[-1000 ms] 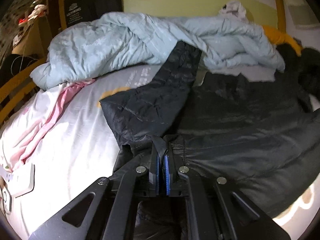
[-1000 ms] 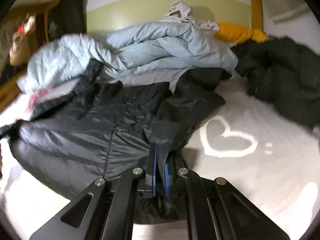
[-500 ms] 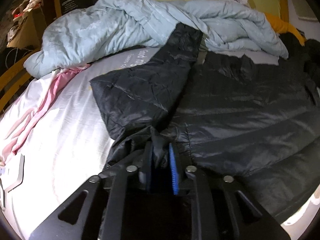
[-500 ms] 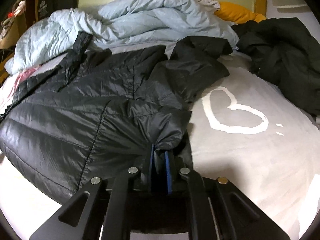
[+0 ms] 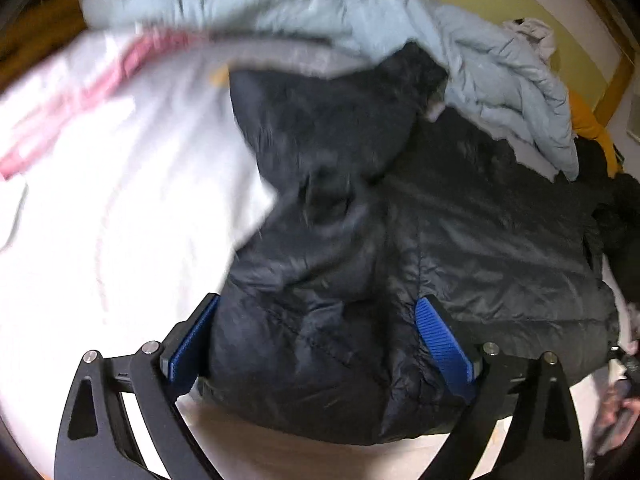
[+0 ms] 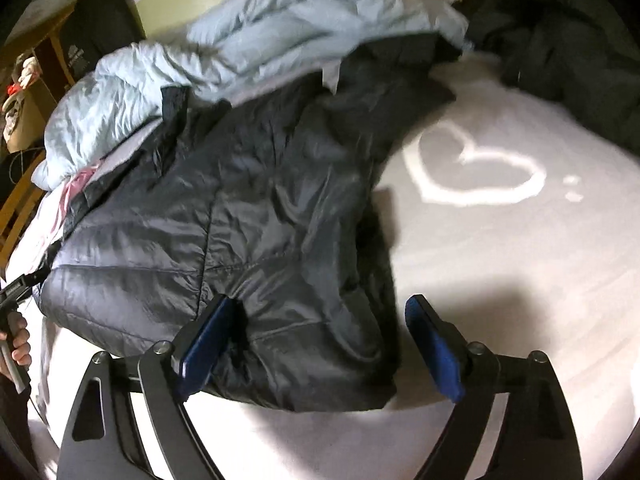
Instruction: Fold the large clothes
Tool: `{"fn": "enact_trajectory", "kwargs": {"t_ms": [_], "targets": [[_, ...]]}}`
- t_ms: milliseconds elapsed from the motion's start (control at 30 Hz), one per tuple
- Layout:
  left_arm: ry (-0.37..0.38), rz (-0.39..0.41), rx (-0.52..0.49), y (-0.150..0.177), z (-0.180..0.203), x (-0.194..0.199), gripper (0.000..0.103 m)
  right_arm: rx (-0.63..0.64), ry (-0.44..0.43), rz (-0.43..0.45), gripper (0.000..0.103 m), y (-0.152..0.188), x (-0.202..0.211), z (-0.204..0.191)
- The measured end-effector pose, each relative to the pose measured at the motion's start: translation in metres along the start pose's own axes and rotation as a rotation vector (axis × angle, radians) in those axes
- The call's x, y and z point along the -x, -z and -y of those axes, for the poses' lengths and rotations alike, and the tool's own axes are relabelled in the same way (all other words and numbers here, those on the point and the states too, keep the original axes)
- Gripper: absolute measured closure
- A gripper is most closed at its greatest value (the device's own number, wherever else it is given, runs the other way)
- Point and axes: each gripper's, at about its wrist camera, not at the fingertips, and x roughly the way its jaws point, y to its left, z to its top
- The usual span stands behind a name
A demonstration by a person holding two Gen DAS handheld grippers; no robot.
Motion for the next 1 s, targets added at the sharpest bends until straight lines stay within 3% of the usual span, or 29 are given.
{"fn": "enact_trajectory", "kwargs": {"t_ms": [33, 67, 100, 133, 167, 267, 333, 433, 533, 567, 667, 867, 1000], "targets": [[0.031, -0.016, -0.004, 0.001, 0.000, -0.005, 0.024, -0.001, -0.008, -0.006, 0.014, 0.001, -0.004, 0.000], [0.057, -0.023, -0.016, 0.003, 0.002, -0.008, 0.038, 0.008, -0.012, -0.007, 0.030, 0.001, -0.008, 0.000], [0.066, -0.027, -0.030, 0.004, 0.007, -0.006, 0.059, 0.018, -0.019, -0.007, 0.047, 0.001, -0.009, -0.001], [0.090, -0.029, -0.043, 0.006, 0.012, -0.003, 0.072, 0.029, -0.039, -0.011, 0.079, 0.001, -0.009, -0.004], [0.105, -0.025, -0.052, 0.008, 0.018, 0.004, 0.082, 0.023, -0.085, -0.014, 0.087, 0.001, -0.006, -0.007], [0.052, 0.026, -0.083, 0.021, 0.029, 0.031, 0.084, 0.066, -0.002, 0.031, 0.091, 0.009, 0.015, -0.021], [0.038, -0.003, -0.077, 0.033, 0.029, 0.045, 0.084, 0.093, 0.046, 0.066, 0.091, 0.019, 0.035, -0.031], [0.045, -0.037, -0.077, 0.055, 0.025, 0.061, 0.082, 0.088, 0.072, 0.053, 0.091, 0.038, 0.063, -0.035], [0.002, -0.026, -0.124, 0.075, 0.025, 0.066, 0.070, 0.084, 0.069, 0.059, 0.088, 0.062, 0.086, -0.032], [-0.023, -0.003, -0.151, 0.078, 0.028, 0.067, 0.061, 0.087, 0.076, 0.067, 0.085, 0.069, 0.091, -0.030], [-0.072, 0.049, -0.205, 0.081, 0.031, 0.066, 0.051, 0.113, 0.116, 0.079, 0.079, 0.081, 0.088, -0.027], [-0.080, 0.097, -0.191, 0.078, 0.029, 0.065, 0.046, 0.086, 0.122, 0.089, 0.073, 0.081, 0.078, -0.020], [-0.162, 0.192, -0.195, 0.081, 0.029, 0.085, 0.046, 0.076, 0.135, 0.107, 0.064, 0.082, 0.082, -0.019]]}}
